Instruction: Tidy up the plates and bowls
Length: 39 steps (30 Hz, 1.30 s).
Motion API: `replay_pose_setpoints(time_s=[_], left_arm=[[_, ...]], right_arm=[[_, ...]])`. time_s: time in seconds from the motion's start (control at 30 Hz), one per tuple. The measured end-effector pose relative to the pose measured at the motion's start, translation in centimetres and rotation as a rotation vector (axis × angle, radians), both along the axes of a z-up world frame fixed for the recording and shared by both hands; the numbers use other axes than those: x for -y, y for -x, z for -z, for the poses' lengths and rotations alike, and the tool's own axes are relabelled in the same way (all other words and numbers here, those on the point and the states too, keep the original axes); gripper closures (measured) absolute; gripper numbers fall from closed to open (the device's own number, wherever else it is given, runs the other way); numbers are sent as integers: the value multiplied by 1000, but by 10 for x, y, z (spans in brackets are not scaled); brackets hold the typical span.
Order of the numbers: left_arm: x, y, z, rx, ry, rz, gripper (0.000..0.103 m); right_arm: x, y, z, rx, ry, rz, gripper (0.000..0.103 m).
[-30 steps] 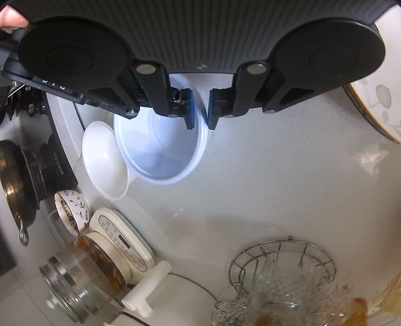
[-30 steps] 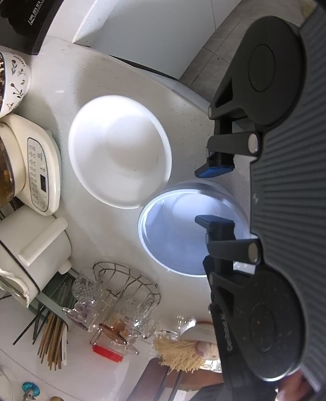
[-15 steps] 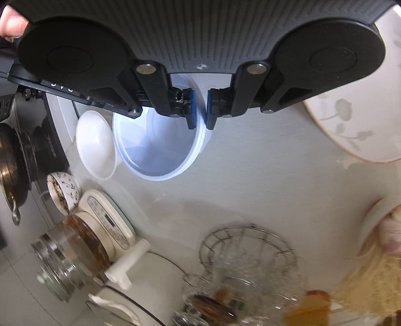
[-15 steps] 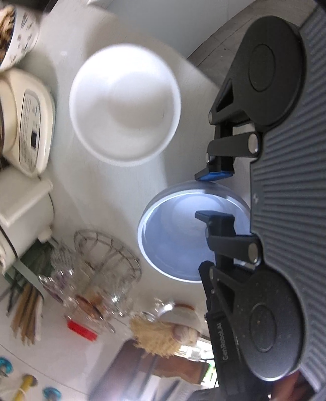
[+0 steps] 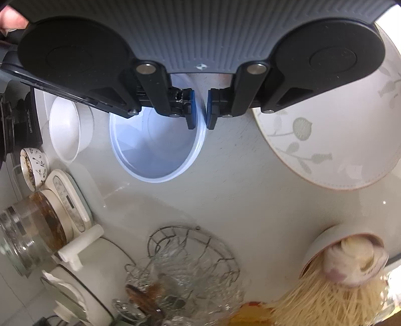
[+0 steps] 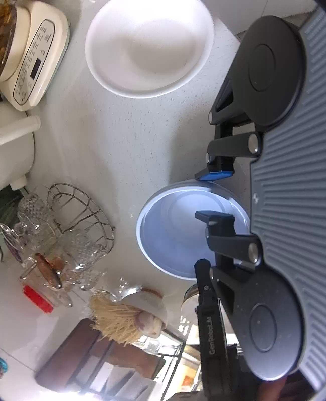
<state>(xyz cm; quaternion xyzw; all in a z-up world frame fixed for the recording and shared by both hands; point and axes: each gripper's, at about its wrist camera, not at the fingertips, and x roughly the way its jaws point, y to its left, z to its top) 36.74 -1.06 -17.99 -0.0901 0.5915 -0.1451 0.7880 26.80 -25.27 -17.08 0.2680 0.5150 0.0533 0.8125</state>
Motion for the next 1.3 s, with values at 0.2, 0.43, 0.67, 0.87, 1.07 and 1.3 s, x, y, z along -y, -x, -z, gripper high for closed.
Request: replay_pose_setpoints(time_s=[0.2, 0.43, 0.67, 0.87, 1.07, 1.3], left_arm=[[0, -2, 2, -18, -13, -7, 92], [-5, -3, -1, -31, -33, -90, 75], [-6, 6, -24, 41, -69, -129, 72], [-2, 20, -62, 135, -52, -114, 72], [0, 41, -103, 265, -14, -59, 72], [-4, 68, -134, 339, 22, -20, 72]], right_arm=[[1, -4, 1, -9, -5, -14, 75], [10, -8, -3, 8, -3, -9, 75], [18, -8, -23, 85, 73, -37, 74], [17, 2, -57, 179, 137, -42, 74], [9, 21, -95, 280, 196, -4, 74], [0, 51, -126, 338, 221, 67, 74]])
